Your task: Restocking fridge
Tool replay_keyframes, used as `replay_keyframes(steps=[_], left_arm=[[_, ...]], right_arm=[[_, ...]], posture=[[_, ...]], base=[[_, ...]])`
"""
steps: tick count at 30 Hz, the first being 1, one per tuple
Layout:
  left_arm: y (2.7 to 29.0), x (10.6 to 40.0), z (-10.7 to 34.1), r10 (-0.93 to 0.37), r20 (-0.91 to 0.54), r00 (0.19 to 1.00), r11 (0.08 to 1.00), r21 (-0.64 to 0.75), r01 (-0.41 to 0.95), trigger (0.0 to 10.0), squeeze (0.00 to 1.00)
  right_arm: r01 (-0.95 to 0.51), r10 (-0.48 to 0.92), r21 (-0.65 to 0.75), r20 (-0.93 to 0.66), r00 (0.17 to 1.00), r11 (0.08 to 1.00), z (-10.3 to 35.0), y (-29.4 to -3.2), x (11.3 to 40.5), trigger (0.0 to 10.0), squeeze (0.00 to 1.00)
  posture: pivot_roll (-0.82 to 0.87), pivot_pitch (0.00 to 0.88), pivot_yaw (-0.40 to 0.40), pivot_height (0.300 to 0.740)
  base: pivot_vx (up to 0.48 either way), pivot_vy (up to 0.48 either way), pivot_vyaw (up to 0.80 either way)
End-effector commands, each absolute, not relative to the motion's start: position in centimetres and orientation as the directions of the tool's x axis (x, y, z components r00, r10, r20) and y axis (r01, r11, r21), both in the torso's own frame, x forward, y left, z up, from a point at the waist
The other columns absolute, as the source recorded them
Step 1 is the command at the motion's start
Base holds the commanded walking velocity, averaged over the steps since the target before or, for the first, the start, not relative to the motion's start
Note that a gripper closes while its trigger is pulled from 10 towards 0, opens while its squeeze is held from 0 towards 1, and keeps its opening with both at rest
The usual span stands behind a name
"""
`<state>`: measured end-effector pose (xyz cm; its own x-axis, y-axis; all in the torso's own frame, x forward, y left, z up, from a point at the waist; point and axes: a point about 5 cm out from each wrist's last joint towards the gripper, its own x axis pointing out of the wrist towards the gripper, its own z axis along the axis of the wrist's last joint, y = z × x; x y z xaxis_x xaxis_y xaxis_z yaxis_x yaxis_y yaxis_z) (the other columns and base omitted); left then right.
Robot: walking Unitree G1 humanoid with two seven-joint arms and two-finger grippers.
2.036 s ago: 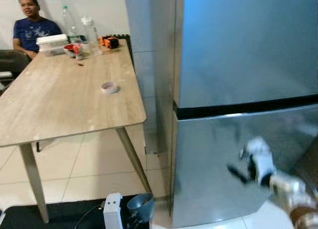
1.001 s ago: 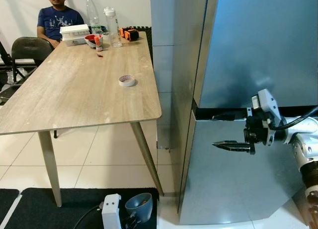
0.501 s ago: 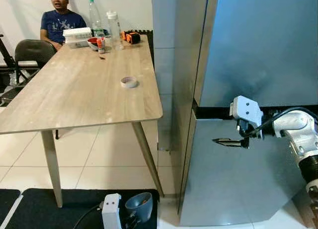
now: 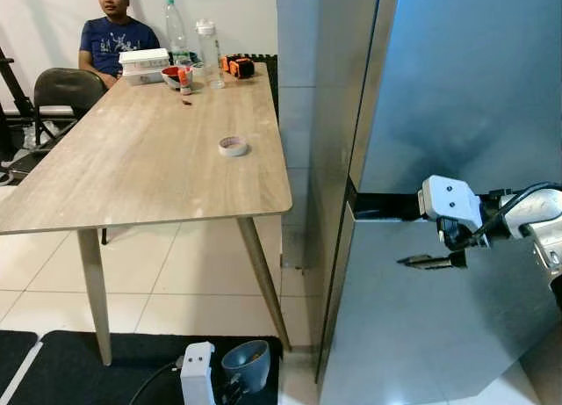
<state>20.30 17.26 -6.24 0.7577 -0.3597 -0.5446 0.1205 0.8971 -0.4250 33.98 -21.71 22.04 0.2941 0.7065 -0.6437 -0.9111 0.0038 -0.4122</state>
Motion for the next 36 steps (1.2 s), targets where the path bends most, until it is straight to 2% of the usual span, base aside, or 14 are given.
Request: replay_keyframes(steps=[1,7,13,14,15,20,24,29,34,36], left_arm=[[17.1,20.3,-6.2,-0.364,-0.543,0.756,0.898,-0.421,0.13,10.0,0.0],[17.0,20.3,-6.3,-0.365,-0.544,0.755,0.897,-0.422,0.13,10.0,0.0],[16.9,20.3,-6.3,-0.368,-0.547,0.752,0.898,-0.419,0.134,10.0,0.0],[16.9,20.3,-6.3,-0.368,-0.547,0.752,0.898,-0.419,0.134,10.0,0.0],[16.9,20.3,-6.3,-0.369,-0.547,0.752,0.898,-0.42,0.135,10.0,0.0],[16.9,20.3,-6.3,-0.37,-0.546,0.752,0.898,-0.419,0.136,10.0,0.0],[16.8,20.4,-6.2,-0.371,-0.544,0.753,0.897,-0.421,0.137,10.0,0.0],[16.9,20.4,-6.2,-0.372,-0.543,0.752,0.896,-0.421,0.139,10.0,0.0],[16.9,20.4,-6.2,-0.371,-0.544,0.752,0.896,-0.422,0.137,10.0,0.0],[17.0,20.3,-6.3,-0.369,-0.545,0.753,0.897,-0.422,0.134,10.0,0.0]], right_arm=[[-0.966,0.645,-0.25,-0.75,0.147,-0.07,18.3,-21.4,33.0,10.0,0.0],[-0.972,0.687,-0.205,-0.724,0.071,-0.116,18.4,-20.9,32.3,10.0,0.0],[-0.948,0.893,-0.278,-0.449,-0.016,-0.156,23.9,-19.7,30.5,10.0,0.0],[-0.948,0.893,-0.278,-0.449,-0.016,-0.156,23.9,-19.7,30.5,10.0,0.0],[-0.937,0.935,-0.308,-0.352,-0.048,-0.164,25.7,-19.3,29.8,10.0,0.0],[-0.926,0.975,-0.344,-0.206,-0.085,-0.153,27.6,-18.8,29.5,10.0,0.0],[-0.921,0.986,-0.354,-0.053,-0.155,-0.164,29.1,-18.3,29.0,10.0,0.0],[-0.932,0.988,-0.351,-0.147,-0.042,-0.092,27.6,-18.0,30.2,10.0,0.0],[-0.942,0.993,-0.33,-0.118,-0.03,-0.067,27.5,-18.2,30.1,10.0,0.0],[-0.945,0.997,-0.319,-0.057,-0.049,-0.065,28.0,-18.4,29.5,10.0,0.0]], posture=[[-0.11,0.0,-0.013,0.74],[-0.11,0.0,-0.013,0.74],[-0.11,0.0,-0.015,0.74],[-0.11,0.0,-0.015,0.74],[-0.11,0.0,-0.015,0.74],[-0.11,0.0,-0.013,0.74],[-0.11,0.0,-0.012,0.74],[-0.11,0.0,-0.011,0.74],[-0.11,0.0,-0.011,0.74],[-0.11,0.0,-0.014,0.74]], base=[[0.0,0.0,0.0],[0.0,0.0,0.0],[0.0,0.0,0.0],[0.0,0.0,0.0],[0.0,0.0,0.0],[0.0,0.0,0.0],[0.0,0.0,0.0],[0.0,0.0,0.0],[0.0,0.0,0.0],[0.0,0.0,0.0]])
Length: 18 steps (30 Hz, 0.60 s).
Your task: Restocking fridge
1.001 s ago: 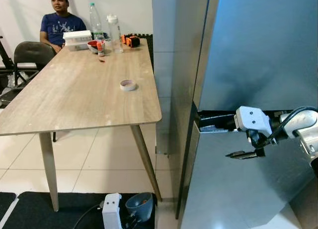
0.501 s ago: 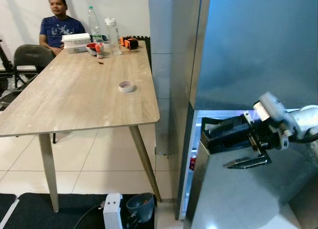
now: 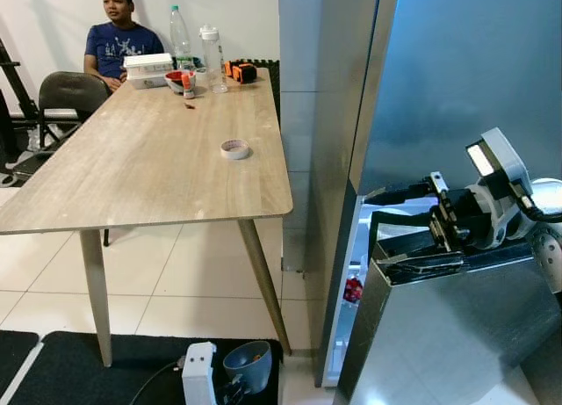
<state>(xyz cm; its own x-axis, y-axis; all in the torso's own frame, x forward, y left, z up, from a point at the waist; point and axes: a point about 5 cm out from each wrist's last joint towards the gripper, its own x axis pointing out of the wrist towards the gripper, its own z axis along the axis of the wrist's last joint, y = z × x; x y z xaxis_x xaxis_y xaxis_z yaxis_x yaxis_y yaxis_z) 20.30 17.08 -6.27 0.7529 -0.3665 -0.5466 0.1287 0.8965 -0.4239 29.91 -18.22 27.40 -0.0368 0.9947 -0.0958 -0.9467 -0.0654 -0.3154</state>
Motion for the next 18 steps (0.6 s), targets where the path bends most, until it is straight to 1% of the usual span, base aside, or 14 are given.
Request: replay_keyframes(steps=[1,3,4,5,6,8,9,10,11,12,18], left_arm=[[17.0,20.3,-6.3,-0.369,-0.546,0.753,0.897,-0.422,0.134,10.0,0.0],[17.0,20.3,-6.3,-0.369,-0.546,0.752,0.897,-0.422,0.134,10.0,0.0],[17.0,20.3,-6.3,-0.368,-0.546,0.752,0.897,-0.421,0.134,10.0,0.0],[17.0,20.3,-6.3,-0.368,-0.546,0.752,0.897,-0.421,0.134,10.0,0.0],[17.0,20.3,-6.3,-0.368,-0.546,0.752,0.897,-0.421,0.134,10.0,0.0],[17.0,20.3,-6.3,-0.368,-0.546,0.753,0.898,-0.419,0.134,10.0,0.0],[17.0,20.3,-6.2,-0.368,-0.546,0.753,0.898,-0.419,0.135,10.0,0.0],[17.0,20.3,-6.2,-0.368,-0.546,0.753,0.898,-0.418,0.135,10.0,0.0],[17.0,20.3,-6.2,-0.368,-0.546,0.753,0.898,-0.418,0.135,10.0,0.0],[17.0,20.4,-6.2,-0.368,-0.545,0.754,0.898,-0.418,0.136,10.0,0.0],[17.0,20.4,-6.2,-0.366,-0.544,0.755,0.899,-0.417,0.136,10.0,0.0]], right_arm=[[-0.947,0.997,-0.313,-0.039,-0.067,-0.075,28.1,-18.4,29.2,10.0,0.0],[-0.947,0.997,-0.309,-0.029,-0.078,-0.083,28.2,-18.4,28.9,10.0,0.0],[-0.949,0.995,-0.299,-0.007,-0.103,-0.1,28.2,-18.4,28.5,10.0,0.0],[-0.95,0.994,-0.296,-0.001,-0.108,-0.103,28.2,-18.5,28.4,10.0,0.0],[-0.95,0.994,-0.296,-0.001,-0.108,-0.103,28.2,-18.5,28.4,10.0,0.0],[-0.953,0.997,-0.292,-0.043,-0.069,-0.079,27.6,-18.6,28.7,9.9,0.0],[-0.955,0.996,-0.291,-0.087,-0.032,-0.056,27.1,-18.7,29.1,4.6,0.0],[-0.956,0.993,-0.291,-0.118,-0.007,-0.042,26.8,-18.8,29.4,4.6,0.0],[-0.956,0.993,-0.291,-0.118,-0.007,-0.042,26.8,-18.8,29.4,4.6,0.0],[-0.952,0.985,-0.306,-0.168,0.045,-0.009,26.6,-19.1,29.9,0.0,0.0],[-0.943,0.98,-0.332,-0.177,0.092,0.028,27.3,-19.3,30.2,0.0,0.0]], posture=[[-0.11,0.0,-0.014,0.74],[-0.11,0.0,-0.014,0.74],[-0.11,0.0,-0.011,0.74],[-0.11,0.0,-0.011,0.74],[-0.11,0.0,-0.011,0.74],[-0.11,0.0,-0.01,0.74],[-0.11,0.0,-0.01,0.74],[-0.11,0.0,-0.01,0.74],[-0.11,0.0,-0.01,0.74],[-0.11,0.0,-0.01,0.74],[-0.11,0.0,-0.012,0.74]], base=[[0.0,0.0,0.0],[0.0,0.0,0.0],[0.0,0.0,0.0],[0.0,0.0,0.0],[0.0,0.0,0.0],[0.0,0.0,0.0],[0.0,0.0,0.0],[0.0,0.0,0.0],[0.0,0.0,0.0],[0.0,0.0,0.0],[0.0,0.0,0.0]])
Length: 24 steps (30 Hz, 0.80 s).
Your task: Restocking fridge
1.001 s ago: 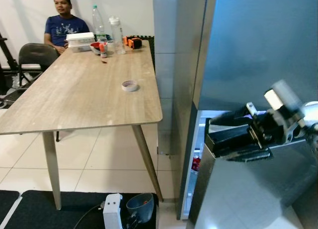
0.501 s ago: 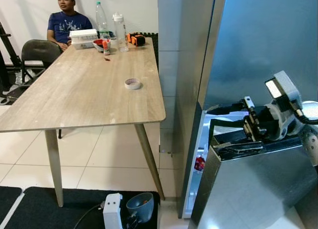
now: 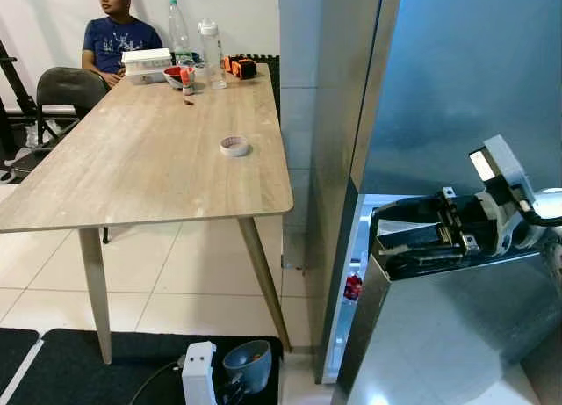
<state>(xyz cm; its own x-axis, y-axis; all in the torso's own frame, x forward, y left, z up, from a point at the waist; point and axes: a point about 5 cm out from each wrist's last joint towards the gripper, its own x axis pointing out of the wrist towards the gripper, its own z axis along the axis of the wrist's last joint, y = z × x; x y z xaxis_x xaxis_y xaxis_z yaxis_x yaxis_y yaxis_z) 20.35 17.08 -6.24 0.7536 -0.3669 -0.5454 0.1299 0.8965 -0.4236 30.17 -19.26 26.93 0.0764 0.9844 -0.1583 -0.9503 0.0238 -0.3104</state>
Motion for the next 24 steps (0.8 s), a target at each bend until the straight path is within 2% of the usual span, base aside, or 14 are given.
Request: replay_keyframes(steps=[1,2,4,6,7,8,9,10,11,14,15,19,21,24], left_arm=[[17.0,20.4,-6.2,-0.366,-0.544,0.755,0.899,-0.417,0.136,10.0,0.0],[17.0,20.4,-6.2,-0.365,-0.543,0.756,0.898,-0.418,0.134,10.0,0.0],[17.0,20.4,-6.2,-0.366,-0.542,0.756,0.898,-0.42,0.134,10.0,0.0],[17.0,20.4,-6.2,-0.367,-0.542,0.756,0.897,-0.421,0.135,10.0,0.0],[16.9,20.4,-6.2,-0.369,-0.54,0.756,0.896,-0.422,0.136,10.0,0.0],[16.9,20.4,-6.2,-0.37,-0.539,0.757,0.896,-0.423,0.137,10.0,0.0],[16.8,20.5,-6.2,-0.371,-0.537,0.757,0.895,-0.424,0.138,10.0,0.0],[16.8,20.5,-6.2,-0.371,-0.537,0.757,0.895,-0.424,0.138,10.0,0.0],[16.8,20.5,-6.2,-0.373,-0.536,0.758,0.894,-0.425,0.139,10.0,0.0],[16.7,20.5,-6.1,-0.373,-0.535,0.758,0.894,-0.425,0.141,10.0,0.0],[16.8,20.5,-6.1,-0.372,-0.536,0.758,0.895,-0.424,0.14,10.0,0.0],[16.8,20.5,-6.2,-0.372,-0.537,0.757,0.895,-0.422,0.14,10.0,0.0],[16.9,20.3,-6.2,-0.372,-0.541,0.755,0.896,-0.421,0.14,10.0,0.0],[16.9,20.3,-6.3,-0.372,-0.542,0.754,0.896,-0.421,0.14,10.0,0.0]], right_arm=[[-0.943,0.98,-0.332,-0.177,0.092,0.028,27.3,-19.3,30.2,0.0,0.0],[-0.924,0.959,-0.368,-0.213,0.19,0.101,27.6,-19.5,31.1,0.0,0.0],[-0.9,0.93,-0.405,-0.244,0.276,0.161,27.8,-19.6,31.9,0.0,0.0],[-0.891,0.92,-0.419,-0.254,0.299,0.175,27.8,-19.6,32.2,0.0,0.0],[-0.873,0.893,-0.448,-0.289,0.346,0.193,27.8,-19.7,32.7,0.0,0.0],[-0.852,0.86,-0.481,-0.327,0.392,0.205,27.7,-19.8,33.1,2.5,0.0],[-0.836,0.826,-0.506,-0.364,0.43,0.212,27.6,-20.0,33.5,5.5,0.0],[-0.836,0.826,-0.506,-0.364,0.43,0.212,27.6,-20.0,33.5,5.5,0.0],[-0.825,0.789,-0.529,-0.412,0.456,0.201,27.3,-20.2,33.8,10.0,0.0],[-0.821,0.744,-0.549,-0.48,0.464,0.158,27.1,-20.4,33.9,10.0,0.0],[-0.826,0.734,-0.551,-0.513,0.445,0.116,27.1,-20.4,33.7,10.0,0.0],[-0.834,0.723,-0.547,-0.549,0.419,0.067,27.1,-20.4,33.4,10.0,0.0],[-0.867,0.67,-0.497,-0.652,0.354,-0.025,26.6,-21.1,32.5,10.0,0.0],[-0.88,0.649,-0.473,-0.683,0.334,-0.045,26.5,-21.5,32.2,10.0,0.0]], posture=[[-0.11,0.0,-0.012,0.74],[-0.11,0.0,-0.013,0.74],[-0.11,0.0,-0.013,0.74],[-0.11,0.0,-0.013,0.74],[-0.11,0.0,-0.014,0.74],[-0.11,0.0,-0.014,0.74],[-0.11,0.0,-0.014,0.74],[-0.11,0.0,-0.014,0.74],[-0.11,0.0,-0.014,0.74],[-0.11,0.0,-0.014,0.74],[-0.11,0.0,-0.014,0.74],[-0.11,0.0,-0.015,0.74],[-0.11,0.0,-0.016,0.74],[-0.11,0.0,-0.015,0.74]], base=[[0.0,0.0,0.0],[0.0,0.0,0.0],[0.0,0.0,0.0],[0.0,0.0,0.0],[0.0,0.0,0.0],[0.0,0.0,0.0],[0.0,0.0,0.0],[0.0,0.0,0.0],[0.0,0.0,0.0],[0.0,0.0,0.0],[0.0,0.0,0.0],[0.0,0.0,0.0],[0.0,0.0,0.0],[0.0,0.0,0.0]])
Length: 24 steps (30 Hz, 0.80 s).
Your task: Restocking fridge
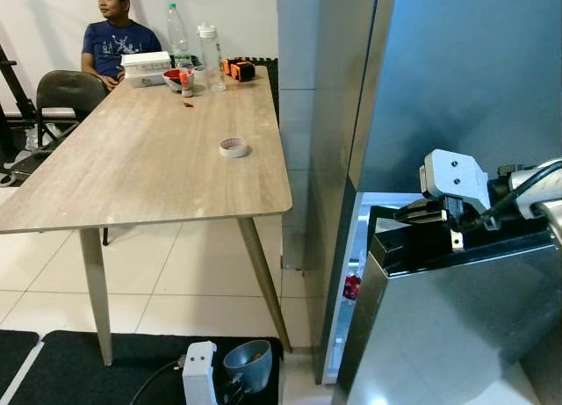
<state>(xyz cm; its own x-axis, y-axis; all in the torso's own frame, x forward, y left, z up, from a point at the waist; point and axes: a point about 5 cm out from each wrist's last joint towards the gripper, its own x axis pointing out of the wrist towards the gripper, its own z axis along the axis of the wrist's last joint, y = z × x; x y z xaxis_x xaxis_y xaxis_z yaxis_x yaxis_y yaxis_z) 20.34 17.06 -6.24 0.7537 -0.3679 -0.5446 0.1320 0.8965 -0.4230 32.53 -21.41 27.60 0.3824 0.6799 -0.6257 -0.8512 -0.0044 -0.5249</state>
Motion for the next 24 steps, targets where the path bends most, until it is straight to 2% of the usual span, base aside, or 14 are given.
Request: replay_keyframes(steps=[1,8,13,16,20,22,23,24], left_arm=[[16.9,20.3,-6.3,-0.372,-0.543,0.753,0.896,-0.421,0.14,10.0,0.0],[17.0,20.3,-6.3,-0.37,-0.543,0.753,0.897,-0.419,0.138,10.0,0.0],[17.1,20.2,-6.3,-0.367,-0.548,0.751,0.899,-0.417,0.134,10.0,0.0],[17.1,20.2,-6.3,-0.368,-0.551,0.75,0.899,-0.417,0.134,10.0,0.0],[17.1,20.1,-6.3,-0.369,-0.551,0.749,0.899,-0.417,0.135,10.0,0.0],[17.1,20.1,-6.4,-0.369,-0.553,0.747,0.899,-0.416,0.135,10.0,0.0],[17.1,20.1,-6.4,-0.369,-0.553,0.747,0.899,-0.416,0.135,10.0,0.0],[17.1,20.1,-6.4,-0.365,-0.559,0.745,0.901,-0.413,0.132,10.0,0.0]], right_arm=[[-0.886,0.63,-0.46,-0.705,0.326,-0.056,26.5,-21.8,32.1,10.0,0.0],[-0.886,0.502,-0.46,-0.781,0.371,-0.06,26.7,-23.9,32.6,10.0,0.0],[-0.887,0.392,-0.461,-0.821,0.415,-0.026,27.1,-26.2,32.4,10.0,0.0],[-0.879,0.373,-0.477,-0.816,0.441,-0.005,27.4,-26.6,32.5,10.0,0.0],[-0.873,0.373,-0.488,-0.811,0.451,-0.004,27.6,-26.5,32.5,10.0,0.0],[-0.844,0.479,-0.535,-0.75,0.456,-0.034,28.5,-24.8,32.7,10.0,0.0],[-0.844,0.479,-0.535,-0.75,0.456,-0.034,28.5,-24.8,32.7,10.0,0.0],[-0.831,0.567,-0.554,-0.7,0.434,-0.048,29.0,-23.5,32.6,10.0,0.0]], posture=[[-0.11,0.0,-0.015,0.74],[-0.11,0.0,-0.015,0.74],[-0.11,0.0,-0.015,0.74],[-0.11,0.0,-0.013,0.74],[-0.11,0.0,-0.013,0.74],[-0.11,0.0,-0.013,0.74],[-0.11,0.0,-0.013,0.74],[-0.11,0.0,-0.013,0.74]], base=[[0.0,0.0,0.0],[0.0,0.0,0.0],[0.0,0.0,0.0],[0.0,0.0,0.0],[0.0,0.0,0.0],[0.0,0.0,0.0],[0.0,0.0,0.0],[0.0,0.0,0.0]])
